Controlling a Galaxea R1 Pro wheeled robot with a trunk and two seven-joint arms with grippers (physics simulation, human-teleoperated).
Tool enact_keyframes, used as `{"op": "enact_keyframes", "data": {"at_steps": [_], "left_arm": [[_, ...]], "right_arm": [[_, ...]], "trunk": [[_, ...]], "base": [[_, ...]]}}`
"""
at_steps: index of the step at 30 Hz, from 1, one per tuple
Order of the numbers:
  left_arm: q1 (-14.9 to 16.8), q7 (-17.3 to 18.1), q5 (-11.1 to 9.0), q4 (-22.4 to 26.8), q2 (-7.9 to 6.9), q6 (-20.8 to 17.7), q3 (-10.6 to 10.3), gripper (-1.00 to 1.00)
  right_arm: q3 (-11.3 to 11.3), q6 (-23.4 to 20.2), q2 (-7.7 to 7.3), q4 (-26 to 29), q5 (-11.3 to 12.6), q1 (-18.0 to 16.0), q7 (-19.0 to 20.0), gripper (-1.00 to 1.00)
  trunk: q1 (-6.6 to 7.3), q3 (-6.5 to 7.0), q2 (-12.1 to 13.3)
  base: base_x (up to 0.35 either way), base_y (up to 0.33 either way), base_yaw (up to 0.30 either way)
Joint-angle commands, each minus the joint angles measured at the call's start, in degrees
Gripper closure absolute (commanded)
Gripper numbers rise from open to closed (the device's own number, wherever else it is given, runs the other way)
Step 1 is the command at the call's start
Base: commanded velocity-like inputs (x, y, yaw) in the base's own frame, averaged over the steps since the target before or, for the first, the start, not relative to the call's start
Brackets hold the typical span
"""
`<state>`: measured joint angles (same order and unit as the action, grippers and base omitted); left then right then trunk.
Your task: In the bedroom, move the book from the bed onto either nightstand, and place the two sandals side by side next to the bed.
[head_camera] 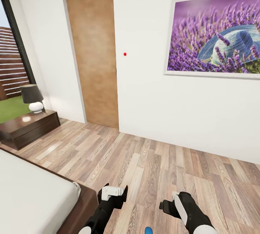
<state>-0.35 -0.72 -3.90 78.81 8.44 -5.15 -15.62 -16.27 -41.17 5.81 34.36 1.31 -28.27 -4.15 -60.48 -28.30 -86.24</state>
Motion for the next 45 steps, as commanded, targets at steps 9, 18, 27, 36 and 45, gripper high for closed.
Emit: {"op": "enact_keyframes", "data": {"at_steps": [9,18,27,36,45], "left_arm": [[0.0,-0.1,-0.3,0.1,0.0,-0.3,0.0,-1.0],[0.0,-0.1,-0.3,0.1,0.0,-0.3,0.0,-1.0],[0.0,0.0,-0.3,0.1,0.0,-0.4,0.0,-1.0],[0.0,0.0,-0.3,0.1,0.0,-0.4,0.0,-1.0],[0.0,-0.1,-0.3,0.1,0.0,-0.4,0.0,-1.0]], "right_arm": [[-0.3,-0.2,0.0,0.1,0.1,0.0,-0.2,-1.0],[-0.3,-0.2,-0.01,0.1,0.1,0.0,-0.2,-1.0],[-0.3,-0.2,-0.01,0.1,0.1,0.0,-0.2,-1.0],[-0.3,-0.2,-0.01,0.1,0.1,0.0,-0.2,-1.0],[-0.3,-0.2,-0.01,0.1,0.1,0.0,-0.2,-1.0]], "trunk": [[-1.99,-1.67,-3.7],[-3.96,-3.29,-7.3],[-5.94,-4.9,-10.9],[-7.92,-6.52,-14.5],[-9.89,-8.13,-18.1]], "base": [[0.0,0.0,0.0],[0.0,0.0,0.0],[0.0,0.0,0.0],[0.0,0.0,0.0],[0.0,0.0,0.0]]}}
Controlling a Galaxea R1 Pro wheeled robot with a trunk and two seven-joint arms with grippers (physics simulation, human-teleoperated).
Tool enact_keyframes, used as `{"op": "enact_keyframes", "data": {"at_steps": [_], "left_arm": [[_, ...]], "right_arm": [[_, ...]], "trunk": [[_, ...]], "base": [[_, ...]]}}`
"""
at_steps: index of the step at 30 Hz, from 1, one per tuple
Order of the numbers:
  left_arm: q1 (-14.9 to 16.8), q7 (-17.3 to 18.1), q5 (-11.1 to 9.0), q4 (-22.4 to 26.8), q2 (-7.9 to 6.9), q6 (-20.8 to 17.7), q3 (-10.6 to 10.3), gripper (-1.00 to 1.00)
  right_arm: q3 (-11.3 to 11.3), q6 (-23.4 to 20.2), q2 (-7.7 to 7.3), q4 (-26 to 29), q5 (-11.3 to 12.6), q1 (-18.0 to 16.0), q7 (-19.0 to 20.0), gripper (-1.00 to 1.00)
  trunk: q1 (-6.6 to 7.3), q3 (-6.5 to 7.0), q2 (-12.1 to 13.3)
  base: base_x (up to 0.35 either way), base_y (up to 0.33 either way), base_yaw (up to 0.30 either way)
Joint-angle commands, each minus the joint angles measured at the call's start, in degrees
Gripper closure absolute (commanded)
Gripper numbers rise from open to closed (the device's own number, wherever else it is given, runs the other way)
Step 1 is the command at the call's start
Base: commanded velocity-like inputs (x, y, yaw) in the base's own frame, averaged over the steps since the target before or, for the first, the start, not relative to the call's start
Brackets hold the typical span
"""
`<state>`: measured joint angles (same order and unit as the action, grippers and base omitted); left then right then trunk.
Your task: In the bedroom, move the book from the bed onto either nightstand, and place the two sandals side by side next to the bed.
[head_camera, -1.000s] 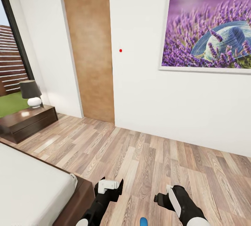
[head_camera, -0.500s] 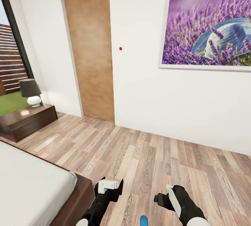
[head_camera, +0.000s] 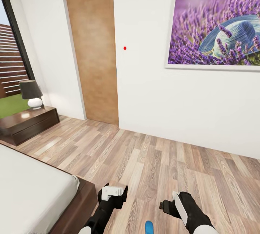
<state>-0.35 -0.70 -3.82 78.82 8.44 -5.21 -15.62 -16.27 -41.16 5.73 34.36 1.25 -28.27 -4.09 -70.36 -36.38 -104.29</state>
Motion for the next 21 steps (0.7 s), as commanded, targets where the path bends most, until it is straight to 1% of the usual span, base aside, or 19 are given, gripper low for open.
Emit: {"op": "enact_keyframes", "data": {"at_steps": [1,21], "left_arm": [[0.0,-0.1,-0.4,0.1,0.0,-0.3,0.0,-1.0],[0.0,-0.1,-0.4,0.1,0.0,-0.3,0.0,-1.0]], "right_arm": [[-0.3,-0.2,0.07,0.1,0.2,0.0,-0.2,-1.0],[-0.3,-0.2,0.07,0.1,0.2,0.0,-0.2,-1.0]], "trunk": [[-0.23,-0.23,-0.4],[-4.62,-3.82,-8.5]], "base": [[0.0,0.0,0.0],[0.0,0.0,0.0]]}}
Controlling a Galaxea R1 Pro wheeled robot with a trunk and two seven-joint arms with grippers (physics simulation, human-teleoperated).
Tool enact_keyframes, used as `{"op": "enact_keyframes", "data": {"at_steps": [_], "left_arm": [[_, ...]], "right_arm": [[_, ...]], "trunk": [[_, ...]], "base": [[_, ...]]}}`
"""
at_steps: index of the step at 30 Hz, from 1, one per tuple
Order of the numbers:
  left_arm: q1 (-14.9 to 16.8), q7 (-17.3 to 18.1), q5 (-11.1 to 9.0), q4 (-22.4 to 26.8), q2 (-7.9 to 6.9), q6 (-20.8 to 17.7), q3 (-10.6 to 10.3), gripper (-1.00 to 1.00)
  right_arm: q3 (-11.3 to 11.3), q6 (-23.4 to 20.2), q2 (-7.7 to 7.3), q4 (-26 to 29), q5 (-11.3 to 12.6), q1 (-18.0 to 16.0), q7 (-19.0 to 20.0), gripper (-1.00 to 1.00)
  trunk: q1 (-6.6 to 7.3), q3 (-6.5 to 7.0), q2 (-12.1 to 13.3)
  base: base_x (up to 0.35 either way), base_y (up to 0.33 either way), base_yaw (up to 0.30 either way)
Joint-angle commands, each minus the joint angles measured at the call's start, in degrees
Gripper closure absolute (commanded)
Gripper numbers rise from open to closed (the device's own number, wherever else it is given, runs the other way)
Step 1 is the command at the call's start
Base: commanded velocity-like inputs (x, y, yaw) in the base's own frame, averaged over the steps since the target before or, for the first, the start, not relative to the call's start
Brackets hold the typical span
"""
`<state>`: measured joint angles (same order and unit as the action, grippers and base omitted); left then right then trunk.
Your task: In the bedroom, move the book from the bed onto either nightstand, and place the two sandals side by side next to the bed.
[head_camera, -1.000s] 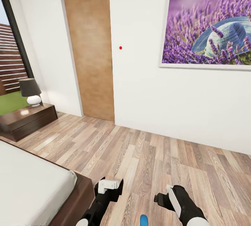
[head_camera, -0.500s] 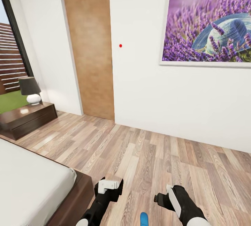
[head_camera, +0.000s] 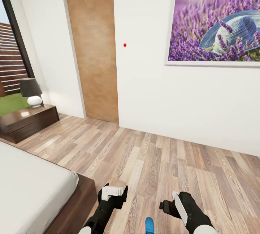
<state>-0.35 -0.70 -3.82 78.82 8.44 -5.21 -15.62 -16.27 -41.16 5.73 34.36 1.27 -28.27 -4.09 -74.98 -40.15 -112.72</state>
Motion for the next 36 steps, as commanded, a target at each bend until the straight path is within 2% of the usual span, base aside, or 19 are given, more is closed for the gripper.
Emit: {"op": "enact_keyframes", "data": {"at_steps": [1,36], "left_arm": [[0.0,-0.1,-0.4,0.1,0.0,-0.3,0.0,-1.0],[0.0,0.0,-0.4,0.0,0.0,-0.3,0.0,-1.0]], "right_arm": [[-0.3,-0.2,0.07,0.1,0.2,0.0,-0.3,-1.0],[-0.3,-0.2,0.12,0.1,0.1,0.0,-0.2,-1.0]], "trunk": [[-0.22,-0.23,-0.4],[-7.91,-6.52,-14.5]], "base": [[0.0,0.0,0.0],[0.0,0.0,0.0]]}}
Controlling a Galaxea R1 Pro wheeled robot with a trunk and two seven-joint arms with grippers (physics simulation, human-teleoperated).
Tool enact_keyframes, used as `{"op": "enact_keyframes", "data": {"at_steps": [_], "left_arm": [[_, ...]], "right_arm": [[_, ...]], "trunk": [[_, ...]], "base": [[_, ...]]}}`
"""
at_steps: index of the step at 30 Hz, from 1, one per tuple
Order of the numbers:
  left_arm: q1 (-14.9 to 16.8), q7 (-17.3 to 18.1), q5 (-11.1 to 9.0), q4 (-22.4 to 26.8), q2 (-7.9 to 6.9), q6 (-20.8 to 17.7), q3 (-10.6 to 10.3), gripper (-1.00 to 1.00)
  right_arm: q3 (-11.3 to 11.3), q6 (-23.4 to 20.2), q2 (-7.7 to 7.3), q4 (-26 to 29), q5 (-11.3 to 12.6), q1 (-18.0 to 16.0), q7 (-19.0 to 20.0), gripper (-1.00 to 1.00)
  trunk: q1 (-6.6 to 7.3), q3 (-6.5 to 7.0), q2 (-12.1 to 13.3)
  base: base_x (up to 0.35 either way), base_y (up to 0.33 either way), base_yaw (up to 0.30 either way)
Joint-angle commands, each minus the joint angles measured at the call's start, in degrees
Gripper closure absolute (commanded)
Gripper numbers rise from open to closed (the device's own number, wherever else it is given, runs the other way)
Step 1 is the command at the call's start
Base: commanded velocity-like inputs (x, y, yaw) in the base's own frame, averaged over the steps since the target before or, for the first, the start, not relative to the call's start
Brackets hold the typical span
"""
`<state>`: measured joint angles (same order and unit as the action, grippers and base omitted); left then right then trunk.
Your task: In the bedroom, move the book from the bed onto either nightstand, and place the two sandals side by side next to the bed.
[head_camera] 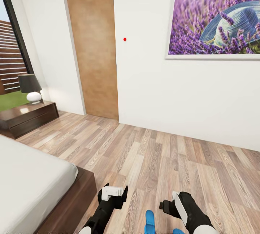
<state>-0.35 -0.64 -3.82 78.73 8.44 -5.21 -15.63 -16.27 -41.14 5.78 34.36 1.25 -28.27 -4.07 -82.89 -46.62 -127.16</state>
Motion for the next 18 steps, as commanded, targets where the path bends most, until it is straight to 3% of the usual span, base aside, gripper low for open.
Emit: {"op": "enact_keyframes", "data": {"at_steps": [1,18], "left_arm": [[0.0,-0.1,-0.4,0.1,0.0,-0.3,0.0,-1.0],[0.0,0.0,-0.4,0.1,0.0,-0.3,0.0,-1.0]], "right_arm": [[-0.3,-0.2,0.08,0.1,0.2,0.0,-0.2,-1.0],[-0.3,-0.3,0.11,0.1,0.2,0.0,-0.2,-1.0]], "trunk": [[-0.22,-0.23,-0.4],[-3.95,-3.28,-7.3]], "base": [[0.0,0.0,0.0],[0.0,0.0,0.0]]}}
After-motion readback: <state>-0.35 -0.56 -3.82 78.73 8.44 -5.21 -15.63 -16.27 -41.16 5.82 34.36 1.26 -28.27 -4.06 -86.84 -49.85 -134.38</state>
